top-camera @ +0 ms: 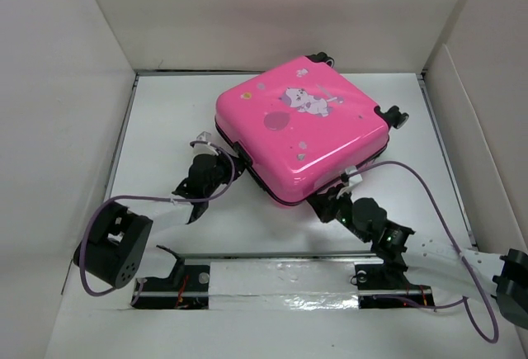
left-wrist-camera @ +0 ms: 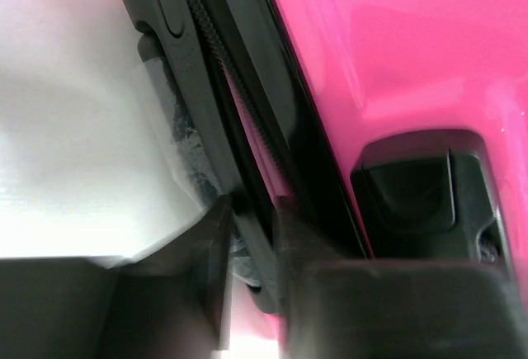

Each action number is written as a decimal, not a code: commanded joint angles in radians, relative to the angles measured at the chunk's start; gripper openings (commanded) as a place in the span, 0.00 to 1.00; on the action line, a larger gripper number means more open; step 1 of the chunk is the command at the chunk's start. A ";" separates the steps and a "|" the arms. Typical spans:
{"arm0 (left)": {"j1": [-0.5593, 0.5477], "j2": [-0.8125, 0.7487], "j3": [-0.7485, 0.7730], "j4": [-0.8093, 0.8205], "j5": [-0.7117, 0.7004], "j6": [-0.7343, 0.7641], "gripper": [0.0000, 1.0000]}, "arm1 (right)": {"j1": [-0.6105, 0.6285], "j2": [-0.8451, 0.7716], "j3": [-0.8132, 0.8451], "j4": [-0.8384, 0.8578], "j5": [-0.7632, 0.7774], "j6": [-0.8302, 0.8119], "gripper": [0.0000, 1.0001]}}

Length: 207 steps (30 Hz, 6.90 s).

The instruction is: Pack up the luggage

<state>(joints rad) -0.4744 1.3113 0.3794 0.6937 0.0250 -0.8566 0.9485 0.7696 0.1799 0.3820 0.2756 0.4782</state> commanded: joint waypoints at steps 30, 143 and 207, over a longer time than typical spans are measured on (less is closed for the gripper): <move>-0.656 -0.554 -0.176 -0.326 -0.438 -0.059 0.00 | -0.307 -0.299 0.041 -0.313 -0.314 -0.066 0.50; -0.093 -0.188 -0.244 0.115 -0.209 0.042 0.00 | 0.194 0.012 0.317 -0.377 -0.018 0.034 0.78; -0.544 -0.320 -0.186 -0.108 -0.424 -0.081 0.41 | -0.430 -0.362 -0.016 -0.260 -0.461 -0.099 0.46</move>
<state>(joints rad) -1.0489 1.0191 0.2199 0.6567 -0.4110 -0.8883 0.4740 0.3500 0.1341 0.0608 -0.2203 0.4042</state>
